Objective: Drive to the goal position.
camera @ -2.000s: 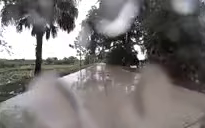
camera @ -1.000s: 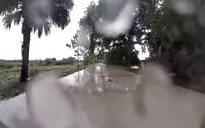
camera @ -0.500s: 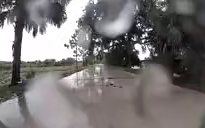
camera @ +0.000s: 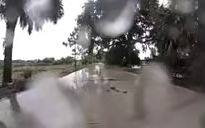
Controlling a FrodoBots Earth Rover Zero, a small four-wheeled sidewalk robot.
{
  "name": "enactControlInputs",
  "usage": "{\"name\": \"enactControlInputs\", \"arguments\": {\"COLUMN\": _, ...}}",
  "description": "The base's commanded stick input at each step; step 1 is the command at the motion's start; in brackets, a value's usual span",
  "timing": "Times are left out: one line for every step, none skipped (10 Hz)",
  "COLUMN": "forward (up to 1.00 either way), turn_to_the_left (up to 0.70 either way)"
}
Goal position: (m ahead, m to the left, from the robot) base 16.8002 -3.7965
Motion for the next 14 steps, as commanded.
{"name": "enactControlInputs", "arguments": {"forward": 0.85, "turn_to_the_left": 0.0}}
{"name": "enactControlInputs", "arguments": {"forward": 0.85, "turn_to_the_left": 0.0}}
{"name": "enactControlInputs", "arguments": {"forward": 0.85, "turn_to_the_left": 0.0}}
{"name": "enactControlInputs", "arguments": {"forward": 0.85, "turn_to_the_left": 0.0}}
{"name": "enactControlInputs", "arguments": {"forward": 0.85, "turn_to_the_left": 0.0}}
{"name": "enactControlInputs", "arguments": {"forward": 0.85, "turn_to_the_left": 0.0}}
{"name": "enactControlInputs", "arguments": {"forward": 0.85, "turn_to_the_left": 0.0}}
{"name": "enactControlInputs", "arguments": {"forward": 0.85, "turn_to_the_left": 0.0}}
{"name": "enactControlInputs", "arguments": {"forward": 0.85, "turn_to_the_left": 0.0}}
{"name": "enactControlInputs", "arguments": {"forward": 0.85, "turn_to_the_left": 0.0}}
{"name": "enactControlInputs", "arguments": {"forward": 0.85, "turn_to_the_left": 0.0}}
{"name": "enactControlInputs", "arguments": {"forward": 0.85, "turn_to_the_left": 0.0}}
{"name": "enactControlInputs", "arguments": {"forward": 0.85, "turn_to_the_left": 0.0}}
{"name": "enactControlInputs", "arguments": {"forward": 0.85, "turn_to_the_left": 0.0}}
